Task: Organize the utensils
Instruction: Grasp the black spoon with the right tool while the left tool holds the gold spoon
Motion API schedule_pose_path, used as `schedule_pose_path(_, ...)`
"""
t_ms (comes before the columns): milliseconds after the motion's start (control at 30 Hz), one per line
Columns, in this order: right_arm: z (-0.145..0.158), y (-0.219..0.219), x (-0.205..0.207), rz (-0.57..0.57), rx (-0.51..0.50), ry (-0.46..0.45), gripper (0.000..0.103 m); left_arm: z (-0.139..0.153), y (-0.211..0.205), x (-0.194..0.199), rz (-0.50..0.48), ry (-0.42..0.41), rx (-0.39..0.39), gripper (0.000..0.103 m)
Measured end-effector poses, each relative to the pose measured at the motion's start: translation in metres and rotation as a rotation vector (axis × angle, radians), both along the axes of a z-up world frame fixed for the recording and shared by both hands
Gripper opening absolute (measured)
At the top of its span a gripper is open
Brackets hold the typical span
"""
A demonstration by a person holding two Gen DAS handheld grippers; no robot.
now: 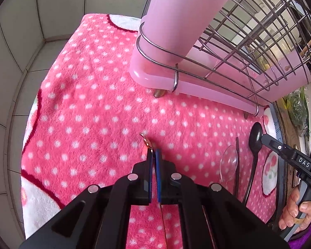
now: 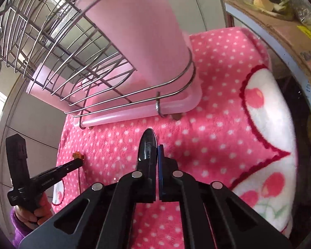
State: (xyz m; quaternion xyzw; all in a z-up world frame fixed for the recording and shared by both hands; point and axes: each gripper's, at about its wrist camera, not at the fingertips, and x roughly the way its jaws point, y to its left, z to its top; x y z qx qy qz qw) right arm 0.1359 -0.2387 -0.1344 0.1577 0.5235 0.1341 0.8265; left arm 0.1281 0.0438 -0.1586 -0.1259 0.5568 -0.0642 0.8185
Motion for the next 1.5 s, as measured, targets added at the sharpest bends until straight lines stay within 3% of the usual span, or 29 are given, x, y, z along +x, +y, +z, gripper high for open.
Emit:
schedule_pose_path(100, 0.005, -0.004, -0.002, -0.005, -0.089, -0.028, 0.002, 0.001, 0.004, -0.002, -0.003, -0.001, 0.004, 0.002)
schedule_pose_path(200, -0.003, -0.012, 0.003, -0.012, -0.090, 0.008, 0.002, 0.001, 0.006, -0.002, 0.000, 0.002, 0.000, 0.002)
schedule_pose_path(667, -0.029, -0.032, 0.016, -0.040, 0.116, 0.173, 0.003, -0.002, 0.009, 0.003, -0.002, 0.008, -0.016, 0.003)
schedule_pose_path(700, -0.030, -0.031, 0.016, -0.037, 0.120, 0.176, 0.006, -0.002, 0.009, 0.003, -0.002, 0.008, -0.017, 0.003)
schedule_pose_path(800, -0.032, -0.029, 0.017, -0.036, 0.138, 0.183, 0.029, -0.002, 0.011, 0.004, -0.002, 0.009, -0.017, 0.003)
schedule_pose_path(900, -0.034, -0.031, 0.017, -0.038, 0.152, 0.181, 0.033, -0.003, 0.012, 0.004, 0.000, 0.013, -0.025, 0.003)
schedule_pose_path(1033, -0.037, -0.030, 0.020, -0.036, 0.147, 0.176, 0.033, -0.004, 0.014, 0.005, 0.002, 0.015, -0.024, 0.003)
schedule_pose_path(1200, -0.035, -0.016, 0.020, -0.009, 0.068, 0.122, 0.031, -0.005, 0.011, 0.004, 0.002, 0.006, -0.009, 0.003)
schedule_pose_path(1267, -0.033, -0.009, 0.017, 0.017, 0.010, 0.102, 0.009, -0.005, 0.008, 0.003, 0.000, -0.002, 0.000, 0.003)
schedule_pose_path(1500, -0.018, -0.013, 0.001, 0.017, 0.023, 0.029, 0.003, 0.005, -0.003, -0.006, 0.000, -0.051, 0.028, 0.002)
